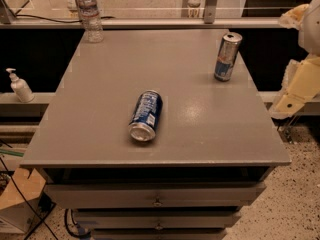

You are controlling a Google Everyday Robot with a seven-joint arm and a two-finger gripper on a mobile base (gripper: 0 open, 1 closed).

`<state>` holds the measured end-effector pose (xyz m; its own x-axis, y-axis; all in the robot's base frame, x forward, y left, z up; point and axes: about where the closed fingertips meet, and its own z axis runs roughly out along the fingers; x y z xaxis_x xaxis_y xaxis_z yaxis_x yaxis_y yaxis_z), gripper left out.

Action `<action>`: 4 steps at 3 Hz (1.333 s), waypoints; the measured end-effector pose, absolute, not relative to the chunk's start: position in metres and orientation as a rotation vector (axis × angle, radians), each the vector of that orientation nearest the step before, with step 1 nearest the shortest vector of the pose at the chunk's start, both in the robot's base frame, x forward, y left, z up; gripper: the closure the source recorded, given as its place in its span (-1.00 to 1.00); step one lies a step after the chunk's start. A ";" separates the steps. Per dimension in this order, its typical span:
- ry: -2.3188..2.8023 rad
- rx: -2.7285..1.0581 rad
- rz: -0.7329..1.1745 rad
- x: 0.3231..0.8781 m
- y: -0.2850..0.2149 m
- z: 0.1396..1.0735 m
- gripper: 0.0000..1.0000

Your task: Move redbull can near water bottle

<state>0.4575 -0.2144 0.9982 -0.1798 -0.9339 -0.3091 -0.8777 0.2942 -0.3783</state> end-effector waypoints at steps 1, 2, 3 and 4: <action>2.090 -1.613 -0.156 0.457 -0.214 0.998 -1.00; 2.099 -1.590 -0.165 0.461 -0.214 0.999 -1.00; 2.069 -1.554 -0.145 0.479 -0.203 1.003 -1.00; 2.033 -1.500 -0.073 0.501 -0.202 1.003 -1.00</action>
Offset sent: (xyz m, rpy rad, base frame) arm 0.0120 -0.0006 -0.0017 0.0085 -0.0091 -0.0466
